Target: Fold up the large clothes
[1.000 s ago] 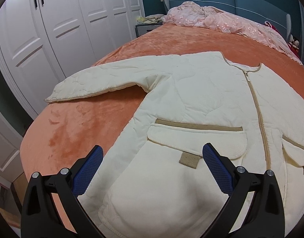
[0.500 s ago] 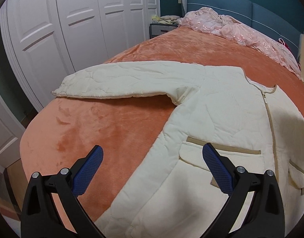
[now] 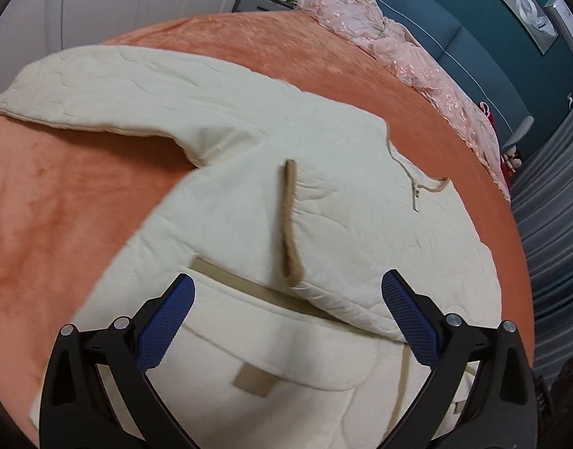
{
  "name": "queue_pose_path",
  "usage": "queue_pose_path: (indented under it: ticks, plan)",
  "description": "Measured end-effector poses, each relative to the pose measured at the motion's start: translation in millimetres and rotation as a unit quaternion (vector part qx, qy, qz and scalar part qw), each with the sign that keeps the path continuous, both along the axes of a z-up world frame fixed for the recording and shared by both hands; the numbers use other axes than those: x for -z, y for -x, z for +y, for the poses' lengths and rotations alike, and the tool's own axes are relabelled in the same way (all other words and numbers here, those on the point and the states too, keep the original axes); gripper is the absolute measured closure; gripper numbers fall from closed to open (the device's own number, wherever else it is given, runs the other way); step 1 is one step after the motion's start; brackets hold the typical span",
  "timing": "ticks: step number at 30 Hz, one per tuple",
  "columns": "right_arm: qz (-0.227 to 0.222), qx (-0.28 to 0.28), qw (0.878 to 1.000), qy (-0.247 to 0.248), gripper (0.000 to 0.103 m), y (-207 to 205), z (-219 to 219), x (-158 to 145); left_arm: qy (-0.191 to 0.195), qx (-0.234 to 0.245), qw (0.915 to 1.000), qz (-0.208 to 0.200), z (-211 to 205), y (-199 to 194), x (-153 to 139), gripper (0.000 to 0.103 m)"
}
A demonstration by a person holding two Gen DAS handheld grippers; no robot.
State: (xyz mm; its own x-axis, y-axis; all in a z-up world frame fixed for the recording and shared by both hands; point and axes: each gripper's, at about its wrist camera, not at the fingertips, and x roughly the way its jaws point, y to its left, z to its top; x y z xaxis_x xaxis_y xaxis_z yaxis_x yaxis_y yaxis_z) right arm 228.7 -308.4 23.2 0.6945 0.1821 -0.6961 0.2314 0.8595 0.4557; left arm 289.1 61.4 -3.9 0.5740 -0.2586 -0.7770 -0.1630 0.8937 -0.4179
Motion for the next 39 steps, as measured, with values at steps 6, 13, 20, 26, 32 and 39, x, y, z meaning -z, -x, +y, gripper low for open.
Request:
queue_pose_path:
  ticks: [6,13,20,26,32,39]
  plan:
    - [0.010,0.084,0.993,-0.079,0.040,7,-60,25,0.041,0.003,0.9982,0.043,-34,-24,24,0.034]
    - [-0.003,0.118,0.979,-0.169,0.041,-30,-102,53,-0.001,-0.016,0.9997,0.017,-21,-46,-4,0.096]
    - [-0.045,0.122,0.973,-0.193,0.094,-59,-106,37,-0.056,-0.010,0.9978,-0.034,-6,-67,-33,0.097]
    - [-0.005,0.106,0.994,-0.032,0.095,-61,-80,39,-0.136,0.017,0.9906,-0.008,-29,-64,12,0.097]
    - [0.018,0.106,0.994,-0.007,0.095,-60,-80,65,-0.170,0.024,0.9849,-0.025,-36,-53,37,0.097]
    - [0.023,0.102,0.993,0.051,0.093,-56,-72,72,-0.198,0.021,0.9790,-0.042,-43,-52,47,0.095]
